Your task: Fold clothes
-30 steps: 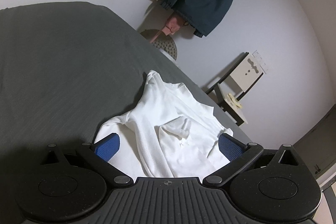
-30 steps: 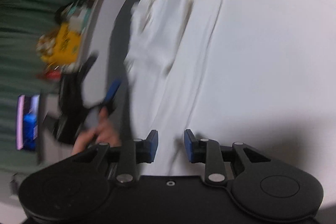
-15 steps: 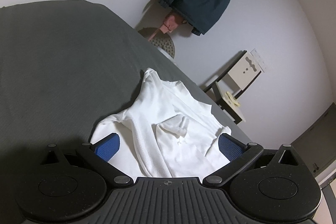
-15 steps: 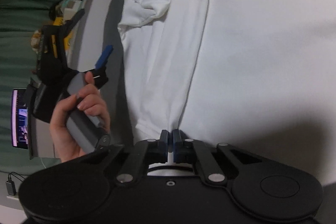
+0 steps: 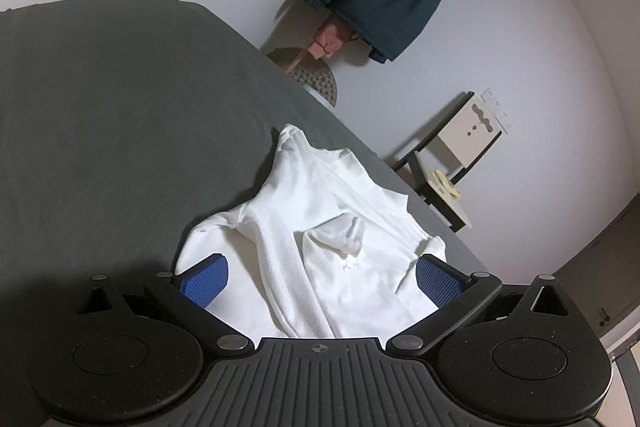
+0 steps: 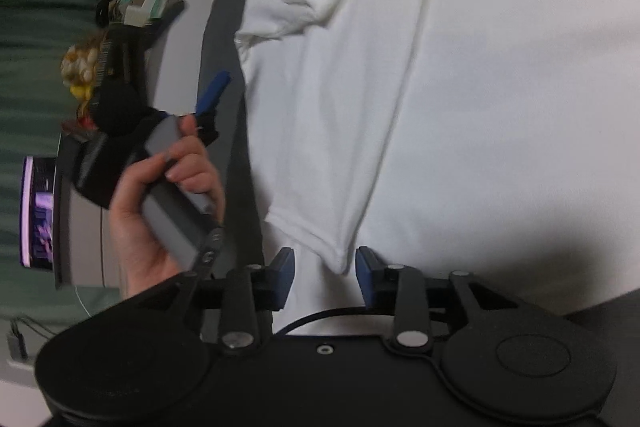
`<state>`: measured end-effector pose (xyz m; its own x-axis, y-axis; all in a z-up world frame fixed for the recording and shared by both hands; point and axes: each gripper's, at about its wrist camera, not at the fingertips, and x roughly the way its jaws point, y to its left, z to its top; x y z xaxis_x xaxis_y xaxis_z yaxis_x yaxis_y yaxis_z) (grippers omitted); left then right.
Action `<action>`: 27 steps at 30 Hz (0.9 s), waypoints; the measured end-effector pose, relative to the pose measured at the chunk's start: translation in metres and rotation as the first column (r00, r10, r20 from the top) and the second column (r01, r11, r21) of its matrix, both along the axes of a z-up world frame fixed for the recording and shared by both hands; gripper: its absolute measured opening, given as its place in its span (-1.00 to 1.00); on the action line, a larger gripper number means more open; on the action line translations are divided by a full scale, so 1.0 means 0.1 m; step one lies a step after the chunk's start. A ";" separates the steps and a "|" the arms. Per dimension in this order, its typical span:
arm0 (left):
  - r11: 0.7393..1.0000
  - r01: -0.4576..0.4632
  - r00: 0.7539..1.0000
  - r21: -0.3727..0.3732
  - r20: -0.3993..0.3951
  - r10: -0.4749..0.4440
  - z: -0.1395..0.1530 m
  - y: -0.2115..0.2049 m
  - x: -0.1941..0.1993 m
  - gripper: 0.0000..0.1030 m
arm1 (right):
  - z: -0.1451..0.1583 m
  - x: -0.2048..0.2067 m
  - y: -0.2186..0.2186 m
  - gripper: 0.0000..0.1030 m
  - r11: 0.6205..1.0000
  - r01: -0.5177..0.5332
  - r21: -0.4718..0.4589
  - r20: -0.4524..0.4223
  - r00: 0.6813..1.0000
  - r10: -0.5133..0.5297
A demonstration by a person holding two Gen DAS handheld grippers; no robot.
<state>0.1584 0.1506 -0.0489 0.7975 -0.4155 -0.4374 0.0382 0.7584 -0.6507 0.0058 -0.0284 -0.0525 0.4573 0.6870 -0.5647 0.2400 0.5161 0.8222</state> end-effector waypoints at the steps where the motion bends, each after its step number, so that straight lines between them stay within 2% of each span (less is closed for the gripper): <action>1: 1.000 -0.010 1.000 0.000 -0.002 0.010 0.00 0.02 0.00 1.00 | 0.10 0.03 -0.04 -0.35 1.000 -0.003 -0.024 0.027 1.000 0.004; 4: 0.998 -0.058 0.998 -0.002 -0.005 0.058 -0.01 0.08 -0.02 1.00 | 0.50 0.32 -0.25 -0.35 0.993 0.041 -0.108 0.152 0.988 -0.024; 7: 0.995 -0.094 0.996 -0.022 -0.009 0.094 -0.02 0.16 -0.03 1.00 | 0.86 0.81 -0.43 -0.35 0.980 0.110 -0.168 0.285 0.957 -0.058; 11: 0.994 -0.108 0.994 -0.033 -0.014 0.108 -0.05 0.19 -0.03 1.00 | 0.94 1.65 -0.53 -0.35 0.973 0.192 -0.125 0.274 0.950 -0.152; 16: 0.994 -0.105 0.994 -0.032 -0.025 0.104 -0.10 0.19 0.01 1.00 | 0.72 2.61 -0.37 -0.35 0.954 0.179 -0.241 0.186 0.973 -0.135; 18: 0.994 -0.103 0.994 -0.032 -0.029 0.102 -0.12 0.18 0.03 1.00 | 0.60 2.83 -0.32 -0.35 0.948 0.186 -0.260 0.150 0.977 -0.151; 22: 0.995 -0.093 0.995 -0.028 -0.033 0.092 -0.16 0.16 0.06 1.00 | 0.30 2.97 -0.29 -0.39 0.942 0.195 -0.274 0.082 0.980 -0.179; 24: 0.996 -0.086 0.996 -0.026 -0.037 0.085 -0.18 0.14 0.08 1.00 | 0.25 2.97 -0.31 -0.88 0.951 0.214 -0.224 0.099 0.975 -0.196; 27: 0.996 -0.084 0.996 -0.018 -0.040 0.083 -0.19 0.13 0.09 1.00 | 0.27 2.87 -0.36 -0.90 0.960 0.237 -0.150 0.141 0.966 -0.216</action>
